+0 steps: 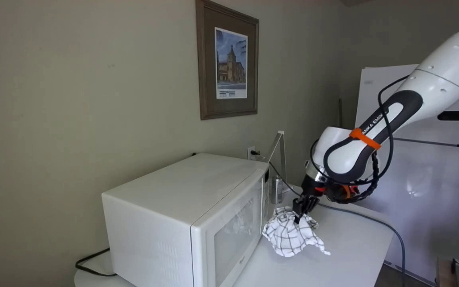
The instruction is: Wipe the microwave with the towel
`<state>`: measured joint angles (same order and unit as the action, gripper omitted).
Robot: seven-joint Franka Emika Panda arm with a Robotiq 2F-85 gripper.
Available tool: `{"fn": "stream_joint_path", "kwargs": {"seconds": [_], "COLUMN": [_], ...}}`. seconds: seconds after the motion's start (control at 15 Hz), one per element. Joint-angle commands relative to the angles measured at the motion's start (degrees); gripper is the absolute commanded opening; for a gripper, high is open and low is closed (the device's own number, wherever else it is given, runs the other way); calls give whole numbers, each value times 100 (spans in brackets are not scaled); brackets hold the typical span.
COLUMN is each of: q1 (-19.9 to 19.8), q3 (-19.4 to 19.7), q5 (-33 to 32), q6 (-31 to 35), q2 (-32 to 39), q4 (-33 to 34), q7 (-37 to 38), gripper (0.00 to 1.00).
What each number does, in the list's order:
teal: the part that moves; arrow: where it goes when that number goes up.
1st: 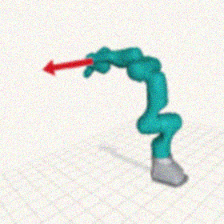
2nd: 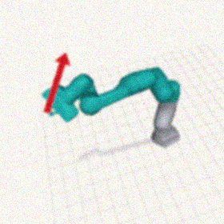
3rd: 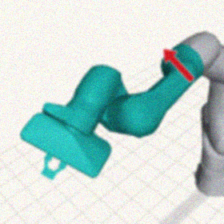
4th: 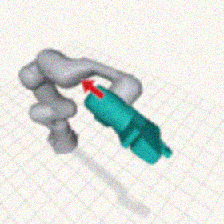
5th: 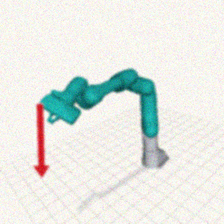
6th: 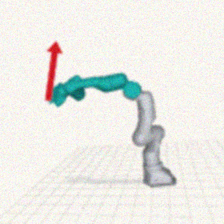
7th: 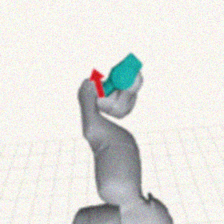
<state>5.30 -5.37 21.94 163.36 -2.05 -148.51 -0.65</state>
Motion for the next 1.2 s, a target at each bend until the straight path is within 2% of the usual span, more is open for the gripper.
{"fn": "stream_joint_path", "kwargs": {"seconds": [0.0, 0.07, 0.13, 0.27, 0.6, 0.67, 0.87, 1.13], "q1": [560, 831, 424, 691, 749, 770, 868, 981], "q3": [135, 400, 32, 236, 321, 331, 340, 376], "q5": [1564, 2023, 1352, 1791, 1848, 1810, 1962, 2514], "q6": [-352, -558, -156, -389, -425, -392, -180, -124], "q2": [-871, -1033, -592, -888, -965, -829, -517, -65], "q4": [-49, 37, 32, 83, 77, 238, 624, 1080], "q7": [-1496, -1927, -1232, -1663, -1753, -1912, -2326, -2905], "gripper": [3, 3, 14, 14, 14, 3, 3, 3]}}
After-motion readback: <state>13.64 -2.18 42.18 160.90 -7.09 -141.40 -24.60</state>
